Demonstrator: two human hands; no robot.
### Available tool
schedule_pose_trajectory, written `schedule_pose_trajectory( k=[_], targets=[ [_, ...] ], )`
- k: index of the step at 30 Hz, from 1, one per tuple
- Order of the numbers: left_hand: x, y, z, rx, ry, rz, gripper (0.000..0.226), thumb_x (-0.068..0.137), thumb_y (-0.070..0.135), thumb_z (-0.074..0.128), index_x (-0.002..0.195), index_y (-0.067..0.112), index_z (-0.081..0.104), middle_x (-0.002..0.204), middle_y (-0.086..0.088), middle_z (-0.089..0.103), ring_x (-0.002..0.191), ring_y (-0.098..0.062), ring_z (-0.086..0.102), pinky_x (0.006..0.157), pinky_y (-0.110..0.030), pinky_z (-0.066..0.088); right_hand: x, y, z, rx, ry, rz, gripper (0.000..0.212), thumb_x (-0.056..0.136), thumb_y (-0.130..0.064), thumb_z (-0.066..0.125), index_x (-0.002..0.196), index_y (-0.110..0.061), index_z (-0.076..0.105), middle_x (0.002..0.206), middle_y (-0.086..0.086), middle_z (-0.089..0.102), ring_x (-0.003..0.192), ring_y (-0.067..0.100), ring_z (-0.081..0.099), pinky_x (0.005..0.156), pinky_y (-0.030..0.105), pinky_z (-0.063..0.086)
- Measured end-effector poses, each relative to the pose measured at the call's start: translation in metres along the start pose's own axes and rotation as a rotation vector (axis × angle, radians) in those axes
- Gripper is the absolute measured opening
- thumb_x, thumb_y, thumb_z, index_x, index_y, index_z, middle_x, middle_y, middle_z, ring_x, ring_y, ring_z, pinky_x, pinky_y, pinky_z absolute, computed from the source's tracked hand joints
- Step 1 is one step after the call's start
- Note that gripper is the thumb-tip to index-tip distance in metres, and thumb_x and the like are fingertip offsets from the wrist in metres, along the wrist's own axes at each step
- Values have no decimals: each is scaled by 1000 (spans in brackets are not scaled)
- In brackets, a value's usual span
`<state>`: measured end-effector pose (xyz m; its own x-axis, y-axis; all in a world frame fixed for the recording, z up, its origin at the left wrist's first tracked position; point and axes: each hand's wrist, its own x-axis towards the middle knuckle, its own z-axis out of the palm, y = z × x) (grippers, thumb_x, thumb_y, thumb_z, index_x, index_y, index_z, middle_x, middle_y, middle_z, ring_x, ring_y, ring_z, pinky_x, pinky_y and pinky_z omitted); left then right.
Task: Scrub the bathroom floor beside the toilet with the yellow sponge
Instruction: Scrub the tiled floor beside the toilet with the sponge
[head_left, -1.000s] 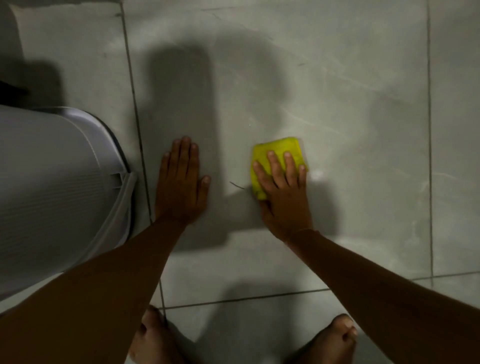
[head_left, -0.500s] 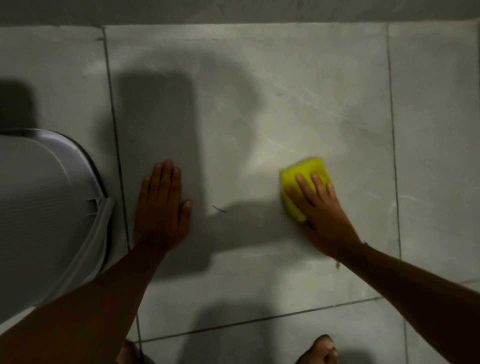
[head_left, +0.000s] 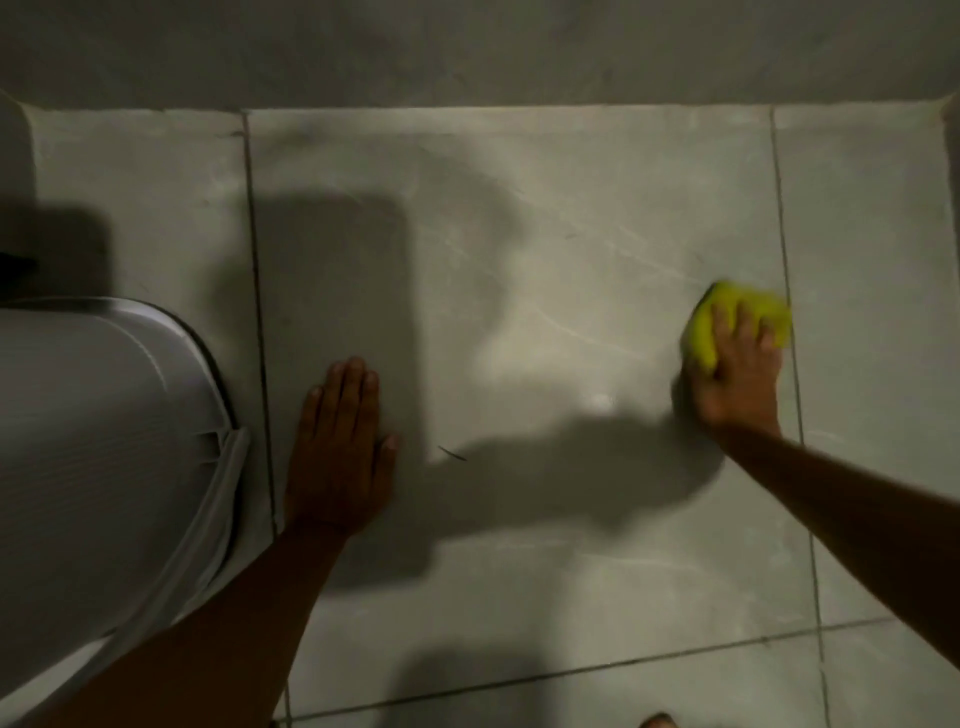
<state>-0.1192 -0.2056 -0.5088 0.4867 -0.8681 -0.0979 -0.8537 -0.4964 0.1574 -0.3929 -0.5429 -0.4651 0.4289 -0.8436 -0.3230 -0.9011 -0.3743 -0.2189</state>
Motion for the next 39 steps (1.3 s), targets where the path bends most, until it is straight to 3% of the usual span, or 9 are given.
schedule_pose_trajectory(
  k=[2,4,8,10,17,23,30,35,39],
  targets=[
    [0,-5,5,15,7,7,68,100,39,27,157,3,21,166,-18,19,156,-33,13,128,-50,12,66,-48,1,47,114,268,70,94,-41,41,155,-18,17,165,13,9,150,42,2,120,61,4],
    [-1,-6,7,23,19,13,68,100,40,27,157,4,20,167,-17,18,157,-31,11,128,-48,10,107,-97,4,9,109,199,69,95,-36,44,155,-21,14,166,10,7,150,42,0,119,61,1],
    [1,-3,5,10,20,14,68,100,39,28,157,3,21,166,-18,19,157,-31,11,128,-48,10,49,-84,22,-274,-88,-670,68,87,-33,33,153,-23,21,164,11,13,150,40,5,120,59,8],
    [0,-3,4,20,12,10,68,100,40,27,157,3,23,166,-19,21,157,-32,12,129,-47,9,28,-42,3,-369,-198,-868,69,85,-32,33,153,-21,26,162,10,16,149,36,8,119,54,12],
    [1,-2,2,8,21,20,66,100,36,33,155,1,25,165,-20,22,156,-33,14,128,-48,11,108,-113,6,-42,63,-167,73,90,-31,44,154,-9,17,163,18,15,148,45,10,122,53,5],
    [2,-2,-3,-2,7,17,67,100,37,32,156,1,23,165,-21,21,155,-35,16,128,-49,10,-56,-59,43,-224,-196,-848,71,83,-19,45,152,-18,27,162,10,21,150,37,11,120,56,10],
    [0,-1,0,-13,26,37,67,101,38,30,157,4,20,166,-20,20,156,-35,13,128,-46,5,-36,-55,42,64,120,181,77,80,-28,42,153,-18,22,163,15,17,149,45,8,118,60,3],
    [4,1,-5,-29,8,20,68,101,39,30,157,3,20,166,-21,19,155,-36,13,128,-42,-1,-186,-32,74,-296,-259,-760,81,76,-17,41,154,-25,18,162,10,22,148,43,16,120,57,11],
    [1,-1,-4,-28,-4,17,68,101,40,29,158,5,16,167,-20,15,156,-35,10,128,-44,1,-241,47,58,-387,-256,-492,110,68,-11,66,155,-29,0,163,7,17,149,37,12,119,57,19]
  ],
)
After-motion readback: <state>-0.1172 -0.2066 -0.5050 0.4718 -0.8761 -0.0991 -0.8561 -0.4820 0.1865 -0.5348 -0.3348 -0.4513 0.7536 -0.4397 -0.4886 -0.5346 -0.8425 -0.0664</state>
